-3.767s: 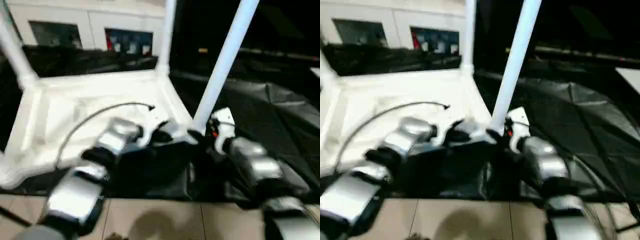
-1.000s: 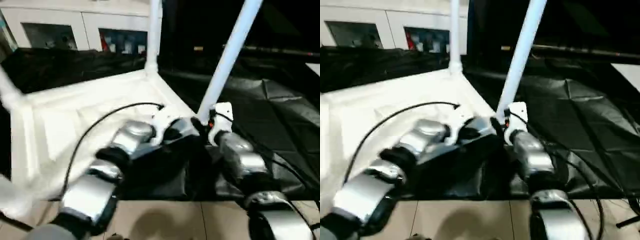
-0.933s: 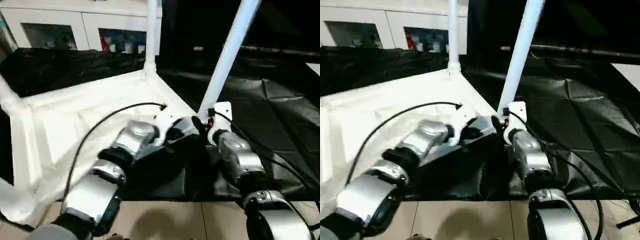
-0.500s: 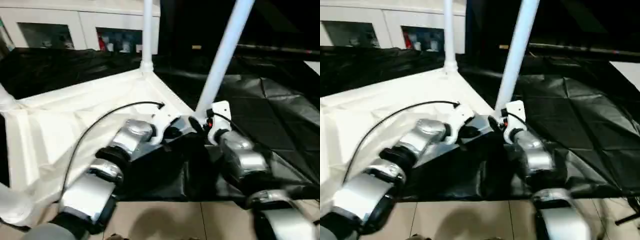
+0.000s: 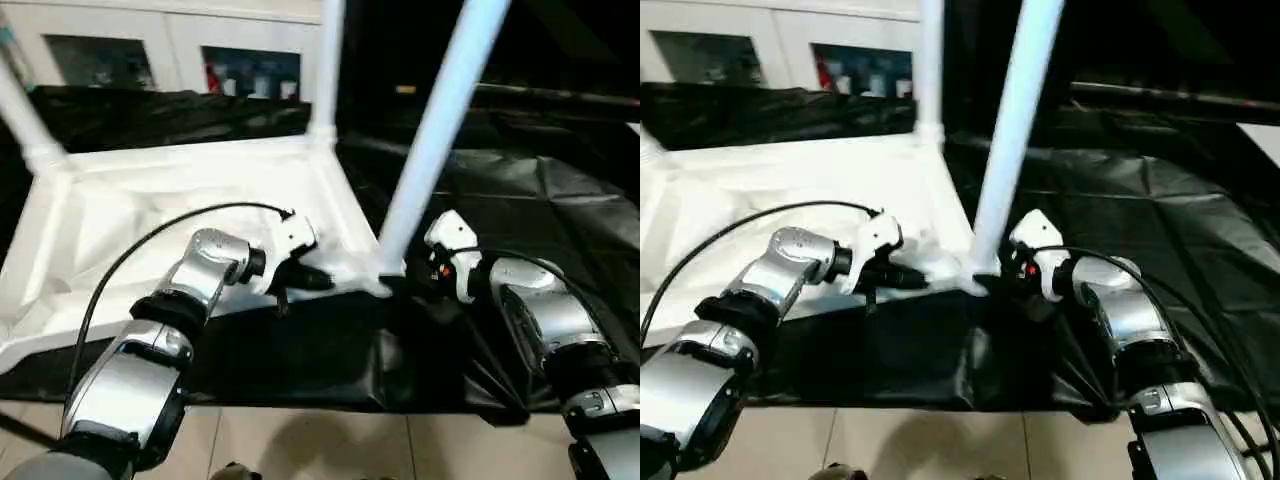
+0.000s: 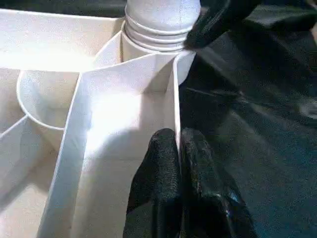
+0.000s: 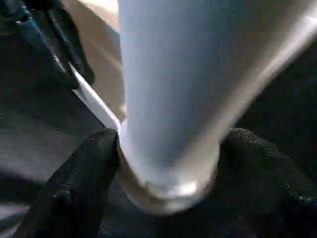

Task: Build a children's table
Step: Rotate leg to tighten

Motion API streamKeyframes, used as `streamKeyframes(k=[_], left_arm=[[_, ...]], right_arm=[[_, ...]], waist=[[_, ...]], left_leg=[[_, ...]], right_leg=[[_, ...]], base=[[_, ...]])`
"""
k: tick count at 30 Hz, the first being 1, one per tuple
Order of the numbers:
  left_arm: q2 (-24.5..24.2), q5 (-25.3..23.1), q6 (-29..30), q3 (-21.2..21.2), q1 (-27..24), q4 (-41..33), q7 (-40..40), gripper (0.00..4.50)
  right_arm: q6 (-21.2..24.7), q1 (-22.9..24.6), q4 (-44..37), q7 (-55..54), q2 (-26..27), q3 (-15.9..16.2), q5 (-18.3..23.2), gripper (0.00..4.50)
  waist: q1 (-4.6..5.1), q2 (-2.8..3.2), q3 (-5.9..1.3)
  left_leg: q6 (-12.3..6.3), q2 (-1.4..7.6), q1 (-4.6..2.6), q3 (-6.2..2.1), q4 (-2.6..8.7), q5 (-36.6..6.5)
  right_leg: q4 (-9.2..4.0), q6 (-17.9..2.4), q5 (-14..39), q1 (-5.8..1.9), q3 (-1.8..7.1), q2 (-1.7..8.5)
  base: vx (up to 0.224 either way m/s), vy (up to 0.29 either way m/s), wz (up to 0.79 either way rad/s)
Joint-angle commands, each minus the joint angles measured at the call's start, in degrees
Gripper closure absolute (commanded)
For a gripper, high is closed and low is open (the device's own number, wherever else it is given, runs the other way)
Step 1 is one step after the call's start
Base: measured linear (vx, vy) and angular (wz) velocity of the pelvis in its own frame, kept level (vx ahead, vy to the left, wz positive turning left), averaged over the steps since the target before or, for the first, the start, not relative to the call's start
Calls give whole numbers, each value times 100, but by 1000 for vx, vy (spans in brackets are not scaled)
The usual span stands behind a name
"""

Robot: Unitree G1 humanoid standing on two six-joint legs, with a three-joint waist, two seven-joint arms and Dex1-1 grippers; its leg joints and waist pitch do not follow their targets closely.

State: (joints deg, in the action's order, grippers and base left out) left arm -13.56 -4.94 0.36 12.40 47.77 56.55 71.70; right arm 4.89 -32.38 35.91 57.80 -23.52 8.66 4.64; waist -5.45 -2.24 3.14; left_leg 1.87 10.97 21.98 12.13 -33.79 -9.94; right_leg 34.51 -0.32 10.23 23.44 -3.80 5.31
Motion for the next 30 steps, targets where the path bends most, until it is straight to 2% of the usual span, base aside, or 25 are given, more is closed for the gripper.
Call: streamKeyframes(k=[1, 4, 6, 7, 9, 15, 25, 26, 27, 29, 30], left_arm=[[119, 298, -43, -20, -72, -95, 257, 450], [119, 298, -40, -38, -100, -130, 311, 450], [115, 291, -22, -41, -123, -175, 335, 450], [116, 288, -4, -44, -136, -207, 343, 450], [121, 288, 20, -45, -153, -245, 350, 450], [135, 276, 43, -39, -170, -271, 358, 450], [127, 244, 93, -51, -207, -314, 262, 450], [141, 222, 108, -69, -197, -284, 133, 450], [207, 95, 129, -110, -137, -126, -433, 450], [273, 50, 173, -161, -97, -24, -799, 450], [474, 24, 249, -300, -26, 154, -1570, 450]], right_arm=[[-2, -72, 28, -6, -13, -47, 34, 87], [40, -64, 34, 136, 41, -98, 122, 87], [41, -66, 67, 187, 55, -104, 145, 87], [42, -69, 90, 204, 57, -106, 157, 104], [30, -78, 142, 209, 64, -112, 169, 104], [25, -82, 204, 238, 72, -123, 184, 169], [8, -46, 291, 171, 117, -158, 222, 177], [12, -39, 322, 66, 163, -222, 259, 178], [-4, -90, 568, -540, 321, -390, 221, 178], [-35, -125, 743, -969, 423, -471, 162, 178], [-43, -163, 1054, -2117, 700, -679, 47, 178]], waist=[[-9, -47, -384], [-11, -55, -375], [-5, -52, -373], [-8, -63, -378], [-9, -59, -382], [-11, -55, -391], [-9, -66, -395], [-10, -62, -397], [6, -65, -396], [48, -59, -385], [73, -58, -380]], left_leg=[[-483, 302, -152, -94, 344, -930], [-315, 302, -145, -118, 366, -1102], [-282, 303, -143, -122, 370, -1136], [-282, 299, -142, -121, 366, -1104], [-296, 297, -135, -120, 360, -1025], [-369, 286, -129, -115, 346, -923], [-385, 286, -126, -115, 339, -886], [-383, 287, -130, -115, 339, -888], [-353, 286, -127, -120, 343, -920], [-281, 283, -131, -131, 354, -1008], [-176, 274, -149, -138, 362, -1145]], right_leg=[[-305, -1712, 471, -280, 249, 365], [-338, -1549, 885, -283, 249, 377], [-342, -1511, 946, -278, 253, 379], [-337, -1502, 922, -280, 254, 378], [-326, -1523, 836, -283, 255, 382], [-310, -1543, 694, -287, 248, 367], [-305, -1542, 703, -288, 245, 367], [-303, -1543, 702, -285, 246, 366], [-308, -1540, 752, -276, 248, 373], [-326, -1528, 897, -254, 254, 386], [-359, -1478, 1155, -243, 252, 383]], base=[[0, 0, 0], [0, 0, 0], [0, 0, 0], [0, 0, 0], [0, 0, 0], [0, 0, 0], [0, 0, 0], [0, 0, 0], [0, 0, 0], [0, 0, 0], [0, 0, 0]])
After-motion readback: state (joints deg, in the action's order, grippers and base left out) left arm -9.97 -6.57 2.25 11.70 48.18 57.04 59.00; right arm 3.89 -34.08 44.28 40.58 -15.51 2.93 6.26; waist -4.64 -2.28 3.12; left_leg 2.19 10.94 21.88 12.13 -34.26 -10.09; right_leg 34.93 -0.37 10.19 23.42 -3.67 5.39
